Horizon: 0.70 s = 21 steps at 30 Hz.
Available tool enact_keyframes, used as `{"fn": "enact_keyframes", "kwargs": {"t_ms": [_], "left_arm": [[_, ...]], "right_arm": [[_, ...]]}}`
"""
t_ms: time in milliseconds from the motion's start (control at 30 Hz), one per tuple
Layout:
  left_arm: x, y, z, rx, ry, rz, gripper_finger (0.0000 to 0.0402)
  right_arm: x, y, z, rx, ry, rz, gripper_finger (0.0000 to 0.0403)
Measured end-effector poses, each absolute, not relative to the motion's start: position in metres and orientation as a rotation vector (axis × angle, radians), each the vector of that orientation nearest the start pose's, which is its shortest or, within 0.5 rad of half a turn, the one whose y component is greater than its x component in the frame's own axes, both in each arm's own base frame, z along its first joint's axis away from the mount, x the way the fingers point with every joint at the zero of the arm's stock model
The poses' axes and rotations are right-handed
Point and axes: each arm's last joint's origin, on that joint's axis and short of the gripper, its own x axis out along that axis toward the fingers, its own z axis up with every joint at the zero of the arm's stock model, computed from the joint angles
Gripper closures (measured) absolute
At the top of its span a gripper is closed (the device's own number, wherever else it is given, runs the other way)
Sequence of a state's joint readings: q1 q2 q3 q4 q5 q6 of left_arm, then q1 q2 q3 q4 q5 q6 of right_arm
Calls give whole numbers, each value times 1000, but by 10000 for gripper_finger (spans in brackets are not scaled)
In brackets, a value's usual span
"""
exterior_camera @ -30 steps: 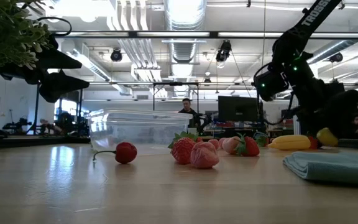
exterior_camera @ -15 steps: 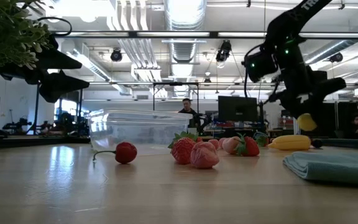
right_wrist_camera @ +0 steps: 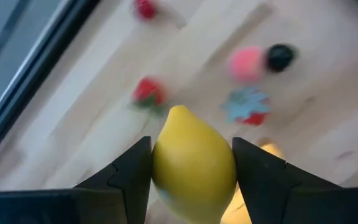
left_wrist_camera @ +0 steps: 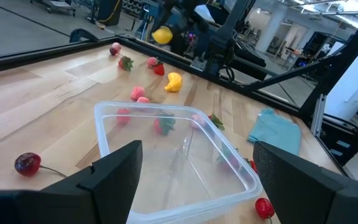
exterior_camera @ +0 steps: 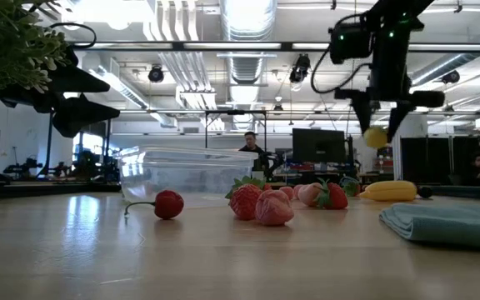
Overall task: Pick and placing Produce into tupperware
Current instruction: Put the yellow lemon into the transparent bin
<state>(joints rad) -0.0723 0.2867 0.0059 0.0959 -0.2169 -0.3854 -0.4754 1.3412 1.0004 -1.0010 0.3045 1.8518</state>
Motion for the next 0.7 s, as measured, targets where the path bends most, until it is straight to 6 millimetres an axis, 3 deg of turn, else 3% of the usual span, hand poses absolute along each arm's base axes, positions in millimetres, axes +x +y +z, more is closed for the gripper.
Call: {"fn": "enact_keyframes", "kwargs": {"t_ms": [300,700], "left_arm": [[113,-2,150,-357,153,178,109],[113,-2,150,-357,152,178,109]], "right_arm": [[233,-98,252,1356,489,-1264,216],[295,-73,242,1359,504,-791,213]]}}
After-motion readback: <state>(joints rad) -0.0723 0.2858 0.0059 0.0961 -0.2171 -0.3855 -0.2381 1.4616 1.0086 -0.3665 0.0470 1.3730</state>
